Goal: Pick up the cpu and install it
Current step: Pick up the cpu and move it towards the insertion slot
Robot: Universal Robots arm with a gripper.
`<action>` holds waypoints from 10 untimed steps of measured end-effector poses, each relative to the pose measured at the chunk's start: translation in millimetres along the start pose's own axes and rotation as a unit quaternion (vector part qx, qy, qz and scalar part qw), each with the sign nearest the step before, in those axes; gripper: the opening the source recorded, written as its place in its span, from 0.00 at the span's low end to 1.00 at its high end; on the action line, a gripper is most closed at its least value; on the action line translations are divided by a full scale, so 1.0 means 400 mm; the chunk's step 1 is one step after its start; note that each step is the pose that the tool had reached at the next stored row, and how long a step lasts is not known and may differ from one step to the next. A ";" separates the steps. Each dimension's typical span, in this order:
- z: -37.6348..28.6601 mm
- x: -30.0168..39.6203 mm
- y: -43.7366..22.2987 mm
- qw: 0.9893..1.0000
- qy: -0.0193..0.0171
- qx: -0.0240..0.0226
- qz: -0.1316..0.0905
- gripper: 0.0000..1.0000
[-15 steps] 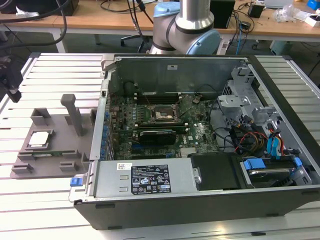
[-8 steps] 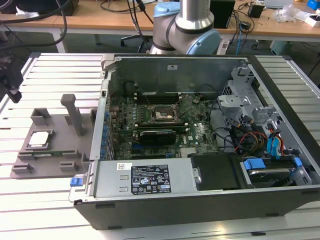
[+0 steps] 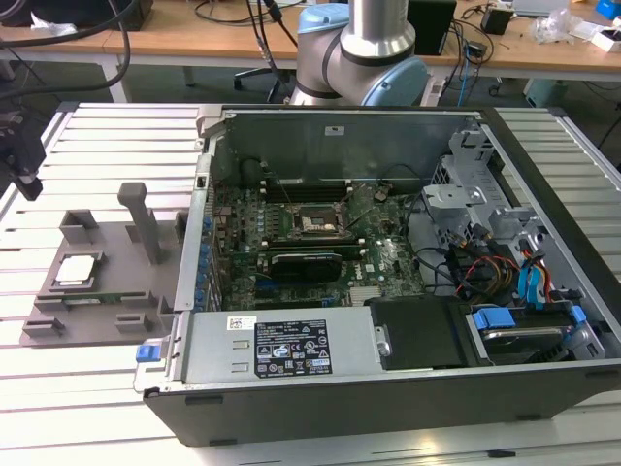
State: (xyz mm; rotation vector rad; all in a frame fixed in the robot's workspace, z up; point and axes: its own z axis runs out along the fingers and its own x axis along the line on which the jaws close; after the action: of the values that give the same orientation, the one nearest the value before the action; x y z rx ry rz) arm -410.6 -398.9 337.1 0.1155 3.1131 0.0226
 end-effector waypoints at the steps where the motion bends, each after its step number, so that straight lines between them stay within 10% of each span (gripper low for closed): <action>1: 0.000 0.000 0.000 1.000 0.000 0.000 0.000 0.64; 10: 0.014 0.000 0.000 1.000 0.000 0.002 0.000 0.64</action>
State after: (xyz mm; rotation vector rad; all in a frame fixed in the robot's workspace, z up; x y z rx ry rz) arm -410.6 -398.8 331.6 0.1154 3.1131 0.0163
